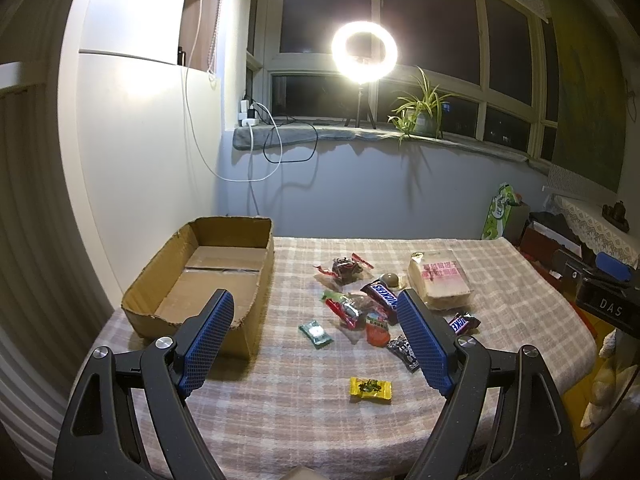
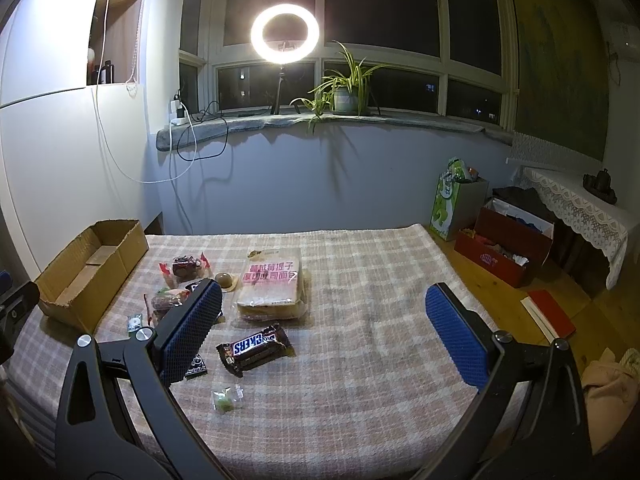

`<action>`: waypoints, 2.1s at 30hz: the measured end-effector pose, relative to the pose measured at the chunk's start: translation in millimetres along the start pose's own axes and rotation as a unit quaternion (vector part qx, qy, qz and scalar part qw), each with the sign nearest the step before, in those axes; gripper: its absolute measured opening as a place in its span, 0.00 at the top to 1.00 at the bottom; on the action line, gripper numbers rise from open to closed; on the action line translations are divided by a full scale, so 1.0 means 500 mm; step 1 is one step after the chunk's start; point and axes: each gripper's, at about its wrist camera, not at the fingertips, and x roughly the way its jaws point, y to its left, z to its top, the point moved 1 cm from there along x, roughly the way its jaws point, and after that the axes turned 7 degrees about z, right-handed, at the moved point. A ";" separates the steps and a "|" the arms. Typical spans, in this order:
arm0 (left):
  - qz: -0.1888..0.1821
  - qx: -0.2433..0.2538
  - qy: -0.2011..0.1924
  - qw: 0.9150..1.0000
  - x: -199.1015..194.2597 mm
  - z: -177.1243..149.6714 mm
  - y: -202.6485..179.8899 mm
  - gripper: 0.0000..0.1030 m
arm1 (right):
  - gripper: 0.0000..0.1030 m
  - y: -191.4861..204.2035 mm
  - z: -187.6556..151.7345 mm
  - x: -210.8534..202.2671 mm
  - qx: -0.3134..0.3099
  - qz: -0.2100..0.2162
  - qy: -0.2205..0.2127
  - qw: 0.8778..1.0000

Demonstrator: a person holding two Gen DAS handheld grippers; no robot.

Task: Organize snacks
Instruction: 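Grasp the yellow candy packet with the left gripper while the right grasps the green candy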

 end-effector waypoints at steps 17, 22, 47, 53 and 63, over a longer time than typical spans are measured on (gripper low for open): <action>-0.035 0.003 0.072 0.997 0.057 -0.046 0.008 0.26 | 0.00 0.000 -0.055 0.051 -0.002 0.063 0.066 0.996; -0.067 0.009 0.109 0.992 0.081 -0.071 -0.003 0.38 | 0.07 0.017 -0.088 0.075 -0.020 0.103 0.107 0.989; -0.109 0.108 0.173 0.973 0.198 -0.162 -0.099 0.53 | 0.45 0.096 -0.192 0.202 -0.040 0.237 0.244 0.940; -0.099 0.110 0.176 0.973 0.215 -0.178 -0.097 0.54 | 0.52 0.103 -0.188 0.213 -0.049 0.237 0.243 0.939; -0.098 0.124 0.152 0.976 0.211 -0.182 -0.108 0.70 | 0.66 0.114 -0.194 0.210 -0.089 0.218 0.237 0.942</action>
